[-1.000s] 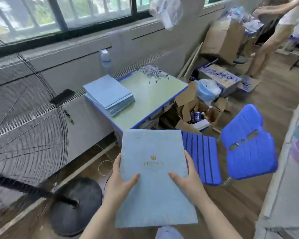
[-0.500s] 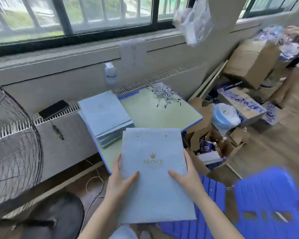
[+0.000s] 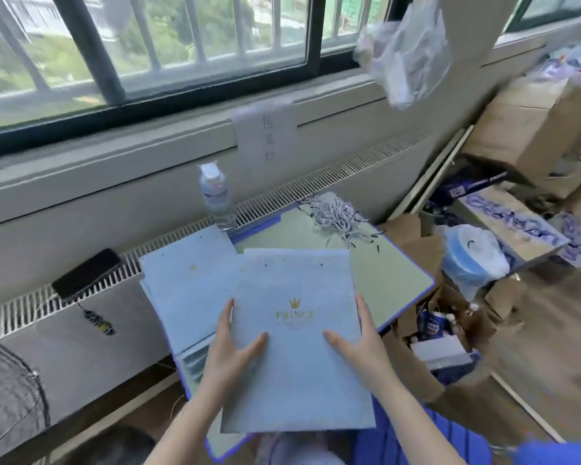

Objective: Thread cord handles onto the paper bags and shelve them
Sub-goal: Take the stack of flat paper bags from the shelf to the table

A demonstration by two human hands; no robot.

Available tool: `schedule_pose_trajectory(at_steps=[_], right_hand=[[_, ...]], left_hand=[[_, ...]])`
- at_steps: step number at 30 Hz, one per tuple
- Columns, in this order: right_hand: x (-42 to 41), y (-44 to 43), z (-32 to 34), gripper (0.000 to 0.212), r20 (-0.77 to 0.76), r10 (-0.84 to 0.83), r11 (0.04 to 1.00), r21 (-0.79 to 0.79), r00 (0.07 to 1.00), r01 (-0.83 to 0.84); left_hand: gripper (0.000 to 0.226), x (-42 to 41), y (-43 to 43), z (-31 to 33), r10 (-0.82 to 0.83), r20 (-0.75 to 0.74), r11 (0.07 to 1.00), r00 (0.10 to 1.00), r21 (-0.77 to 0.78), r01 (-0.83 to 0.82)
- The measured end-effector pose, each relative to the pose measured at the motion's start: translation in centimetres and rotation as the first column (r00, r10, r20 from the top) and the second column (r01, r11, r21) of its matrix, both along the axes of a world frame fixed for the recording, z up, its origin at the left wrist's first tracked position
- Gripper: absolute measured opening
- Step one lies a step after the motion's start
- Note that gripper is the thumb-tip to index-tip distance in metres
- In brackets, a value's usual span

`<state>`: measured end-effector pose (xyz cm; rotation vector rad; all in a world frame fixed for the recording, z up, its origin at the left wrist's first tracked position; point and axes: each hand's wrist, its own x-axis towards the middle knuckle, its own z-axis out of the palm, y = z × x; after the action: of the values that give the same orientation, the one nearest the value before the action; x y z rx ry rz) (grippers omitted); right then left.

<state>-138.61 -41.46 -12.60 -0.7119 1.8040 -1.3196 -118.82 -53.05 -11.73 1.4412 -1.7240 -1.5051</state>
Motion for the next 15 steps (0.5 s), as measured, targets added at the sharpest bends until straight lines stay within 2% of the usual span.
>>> schedule_pose_trajectory(at_steps=[6,9,13,15], right_hand=[[-4.2,-6.1,-0.1,0.106,0.018,0.076,0.996,0.037,0.997,-0.077],[-6.6,-9.6,-1.1,0.102,0.008,0.120,0.991,0.058,0.993,-0.120],[-10.1,-14.8,-2.6,0.084,-0.074,0.242,0.969,0.061,0.967,-0.237],[-11.9,-16.7,-3.2,0.081,-0.061,0.275,0.961,0.058,0.959,-0.272]], left_hand=[[0.086,-3.2,-4.6,-0.4,0.070,0.034,0.998,0.997,-0.014,-0.069],[0.085,-5.0,-7.1,-1.3,0.099,0.022,0.995,0.995,-0.001,-0.099],[0.083,-7.6,-9.2,-2.9,0.258,-0.004,0.966,0.966,0.031,-0.258],[0.088,-9.0,-9.6,-4.0,0.292,-0.018,0.956,0.956,0.047,-0.291]])
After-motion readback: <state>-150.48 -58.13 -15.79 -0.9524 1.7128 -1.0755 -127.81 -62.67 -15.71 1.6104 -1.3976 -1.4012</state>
